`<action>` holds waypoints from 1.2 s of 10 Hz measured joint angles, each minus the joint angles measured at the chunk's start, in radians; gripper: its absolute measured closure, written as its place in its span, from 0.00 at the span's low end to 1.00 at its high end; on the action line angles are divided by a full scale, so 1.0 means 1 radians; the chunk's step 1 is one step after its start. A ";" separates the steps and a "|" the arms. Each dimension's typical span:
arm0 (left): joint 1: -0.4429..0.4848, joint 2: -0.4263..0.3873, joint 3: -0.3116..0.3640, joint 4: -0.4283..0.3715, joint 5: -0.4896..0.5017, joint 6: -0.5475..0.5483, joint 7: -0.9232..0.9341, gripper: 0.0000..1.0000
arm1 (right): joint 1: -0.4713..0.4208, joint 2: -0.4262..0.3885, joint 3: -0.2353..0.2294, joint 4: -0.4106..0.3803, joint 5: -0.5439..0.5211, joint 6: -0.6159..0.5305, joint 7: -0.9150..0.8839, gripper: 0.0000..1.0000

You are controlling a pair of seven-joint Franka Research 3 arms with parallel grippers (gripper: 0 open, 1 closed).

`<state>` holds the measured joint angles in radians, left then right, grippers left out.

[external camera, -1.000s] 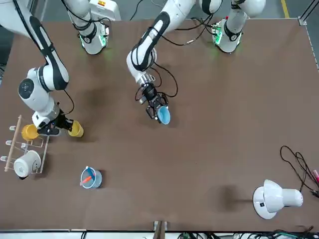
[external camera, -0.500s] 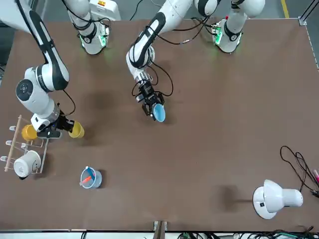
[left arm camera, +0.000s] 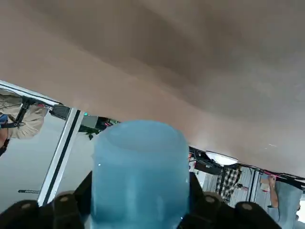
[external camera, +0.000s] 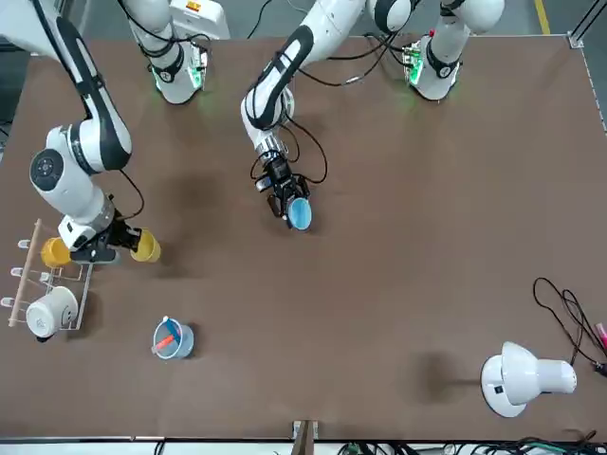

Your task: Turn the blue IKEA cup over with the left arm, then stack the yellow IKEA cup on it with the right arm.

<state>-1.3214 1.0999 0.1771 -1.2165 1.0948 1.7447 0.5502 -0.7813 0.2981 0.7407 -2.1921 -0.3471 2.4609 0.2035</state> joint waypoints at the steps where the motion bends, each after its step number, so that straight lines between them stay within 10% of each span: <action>1: 0.000 0.000 0.000 0.000 0.000 0.000 0.000 0.20 | 0.000 -0.001 0.003 0.000 0.000 -0.005 0.000 0.95; 12: 0.000 -0.004 0.000 0.022 0.000 0.000 -0.001 0.01 | 0.031 -0.007 0.065 0.116 0.143 -0.108 -0.042 0.95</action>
<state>-1.3211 1.0964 0.1775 -1.1945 1.0948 1.7447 0.5488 -0.7500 0.2913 0.8053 -2.0757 -0.2037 2.3528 0.1614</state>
